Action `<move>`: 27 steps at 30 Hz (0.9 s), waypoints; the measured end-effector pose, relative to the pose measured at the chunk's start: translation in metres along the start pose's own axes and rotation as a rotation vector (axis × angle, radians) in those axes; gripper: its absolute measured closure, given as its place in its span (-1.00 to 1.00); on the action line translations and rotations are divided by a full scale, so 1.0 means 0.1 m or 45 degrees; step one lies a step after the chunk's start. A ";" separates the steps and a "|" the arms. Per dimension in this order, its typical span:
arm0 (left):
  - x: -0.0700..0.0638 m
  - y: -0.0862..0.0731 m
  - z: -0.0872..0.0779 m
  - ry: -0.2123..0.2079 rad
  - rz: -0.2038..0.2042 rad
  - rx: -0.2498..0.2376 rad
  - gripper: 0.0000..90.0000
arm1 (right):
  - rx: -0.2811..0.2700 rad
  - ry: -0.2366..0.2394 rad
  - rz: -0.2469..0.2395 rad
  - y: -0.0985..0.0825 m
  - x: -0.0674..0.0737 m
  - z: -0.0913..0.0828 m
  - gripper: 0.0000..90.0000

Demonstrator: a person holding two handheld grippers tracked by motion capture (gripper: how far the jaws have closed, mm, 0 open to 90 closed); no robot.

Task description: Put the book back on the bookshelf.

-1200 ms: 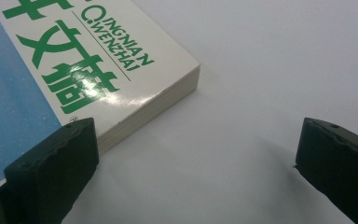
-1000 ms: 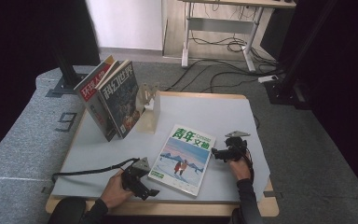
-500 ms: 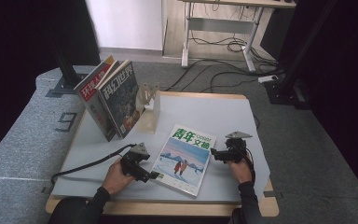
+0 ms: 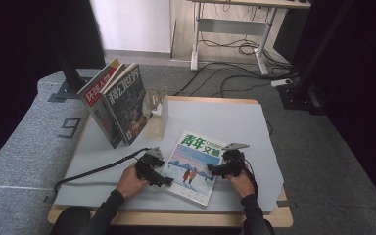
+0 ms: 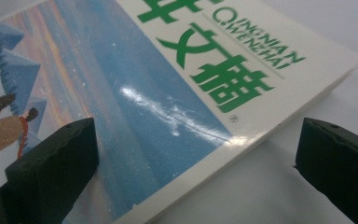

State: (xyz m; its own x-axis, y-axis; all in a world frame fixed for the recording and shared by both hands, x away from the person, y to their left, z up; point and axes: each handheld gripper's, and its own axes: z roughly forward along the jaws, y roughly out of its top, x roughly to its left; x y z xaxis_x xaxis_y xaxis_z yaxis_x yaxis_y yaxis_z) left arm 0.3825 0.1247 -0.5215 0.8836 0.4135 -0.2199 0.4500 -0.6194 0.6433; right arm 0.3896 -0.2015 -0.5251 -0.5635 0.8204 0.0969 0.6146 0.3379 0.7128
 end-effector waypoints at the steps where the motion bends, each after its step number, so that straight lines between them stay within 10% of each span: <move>1: -0.01 0.00 0.01 -0.007 -0.004 -0.005 -0.82 | -0.006 0.014 0.018 0.00 0.00 0.01 -1.00; 14: -0.16 -0.01 0.02 0.011 0.007 0.042 -0.95 | -0.020 0.046 0.027 -0.01 -0.03 0.05 -1.00; 27: -0.30 -0.02 0.04 -0.099 -0.003 0.046 -0.96 | -0.032 0.027 0.000 0.07 -0.07 0.11 -1.00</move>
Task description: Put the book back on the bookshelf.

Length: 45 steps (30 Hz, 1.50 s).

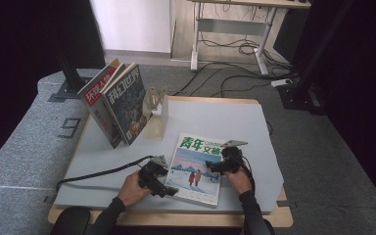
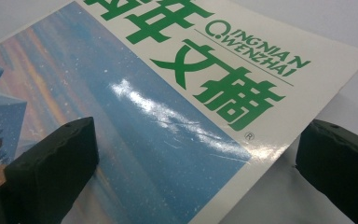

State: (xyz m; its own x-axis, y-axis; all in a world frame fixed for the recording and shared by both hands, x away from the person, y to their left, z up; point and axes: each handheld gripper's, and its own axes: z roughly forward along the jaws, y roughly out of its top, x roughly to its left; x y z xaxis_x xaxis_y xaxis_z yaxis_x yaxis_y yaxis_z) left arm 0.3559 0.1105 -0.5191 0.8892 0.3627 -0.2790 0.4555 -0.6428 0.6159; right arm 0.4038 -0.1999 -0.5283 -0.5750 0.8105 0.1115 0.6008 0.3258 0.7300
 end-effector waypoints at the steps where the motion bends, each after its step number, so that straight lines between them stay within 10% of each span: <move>1: -0.02 0.00 0.01 -0.010 0.003 0.006 -0.96 | 0.000 0.001 -0.003 0.00 -0.01 0.00 -1.00; 14: -0.14 0.02 0.07 -0.071 0.058 0.029 -0.96 | -0.013 -0.006 -0.005 0.08 -0.06 0.09 -1.00; 18: -0.13 0.05 0.00 -0.055 0.074 -0.059 -0.78 | -0.004 -0.003 -0.019 0.08 -0.06 0.07 -1.00; 24: -0.07 0.03 -0.11 0.206 0.143 -0.045 -0.92 | 0.005 -0.017 -0.034 0.05 -0.07 -0.02 -0.97; 33: 0.21 -0.14 -0.15 0.358 0.074 -0.017 -1.00 | 0.007 0.028 0.022 0.00 -0.10 -0.16 -1.00; 45: 0.27 -0.22 -0.13 0.388 0.094 -0.037 -1.00 | 0.109 0.065 0.046 -0.02 -0.09 -0.08 -1.00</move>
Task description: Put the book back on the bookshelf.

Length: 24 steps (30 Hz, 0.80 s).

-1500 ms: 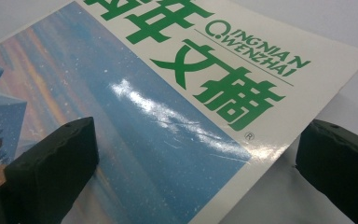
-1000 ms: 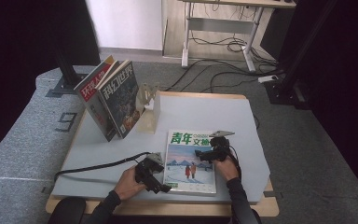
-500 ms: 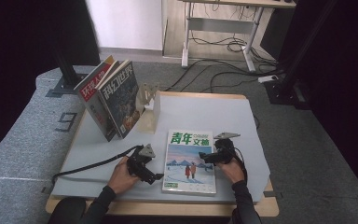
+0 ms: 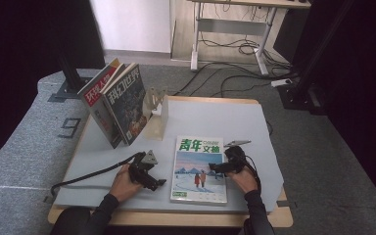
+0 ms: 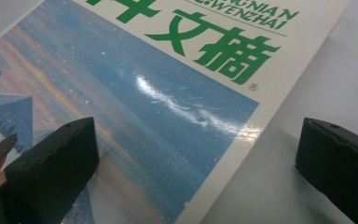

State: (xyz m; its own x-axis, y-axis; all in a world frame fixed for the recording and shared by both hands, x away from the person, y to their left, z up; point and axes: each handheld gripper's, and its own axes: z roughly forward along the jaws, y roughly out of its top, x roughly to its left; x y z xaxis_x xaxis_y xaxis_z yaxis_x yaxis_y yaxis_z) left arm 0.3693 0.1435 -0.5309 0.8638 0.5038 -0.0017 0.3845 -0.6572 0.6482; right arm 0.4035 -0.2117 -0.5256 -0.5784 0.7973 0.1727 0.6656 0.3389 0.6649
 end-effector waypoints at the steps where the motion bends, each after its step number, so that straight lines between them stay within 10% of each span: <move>1: 0.00 0.00 0.00 0.001 -0.001 -0.001 -1.00 | 0.005 0.009 0.008 0.00 0.00 0.01 -1.00; 24: 0.00 0.00 0.01 0.006 -0.008 -0.008 -1.00 | 0.013 0.013 0.034 0.17 0.04 0.06 -0.96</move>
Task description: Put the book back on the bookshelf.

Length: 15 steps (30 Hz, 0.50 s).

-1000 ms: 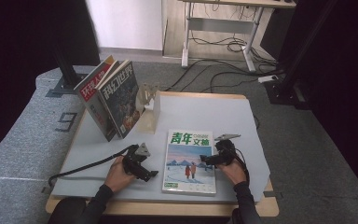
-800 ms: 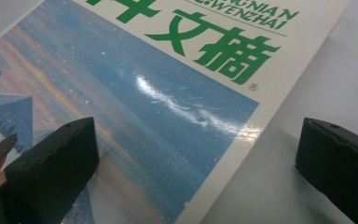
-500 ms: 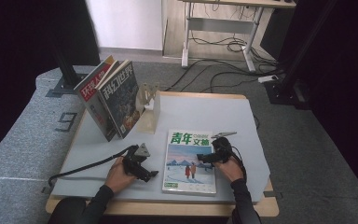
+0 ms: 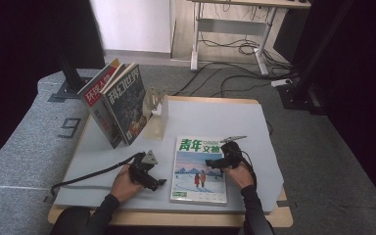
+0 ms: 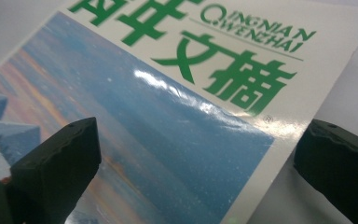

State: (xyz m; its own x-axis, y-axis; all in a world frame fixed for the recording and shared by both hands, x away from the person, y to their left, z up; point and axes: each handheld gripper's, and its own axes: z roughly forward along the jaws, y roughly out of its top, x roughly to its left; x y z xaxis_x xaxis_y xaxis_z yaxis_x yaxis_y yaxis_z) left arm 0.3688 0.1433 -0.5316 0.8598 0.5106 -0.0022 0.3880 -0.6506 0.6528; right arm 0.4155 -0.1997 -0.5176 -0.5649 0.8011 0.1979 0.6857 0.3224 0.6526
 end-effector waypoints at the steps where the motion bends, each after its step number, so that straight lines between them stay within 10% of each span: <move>1: 0.00 0.00 0.00 0.000 0.000 0.000 -1.00 | -0.015 0.003 -0.005 0.01 0.00 -0.02 -0.94; 8: 0.00 0.00 0.00 0.000 0.000 0.000 -1.00 | -0.128 0.075 0.000 0.01 0.00 -0.07 -0.73; 15: 0.00 0.00 0.00 0.000 0.001 0.000 -1.00 | -0.082 0.148 0.023 -0.04 -0.03 -0.10 -0.69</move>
State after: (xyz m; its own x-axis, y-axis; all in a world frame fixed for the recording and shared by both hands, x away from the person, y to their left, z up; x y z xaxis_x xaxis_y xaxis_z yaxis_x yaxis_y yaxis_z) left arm 0.3688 0.1433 -0.5316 0.8599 0.5104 -0.0017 0.3876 -0.6509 0.6527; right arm 0.4102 -0.2084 -0.5138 -0.6045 0.7416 0.2909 0.6675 0.2722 0.6930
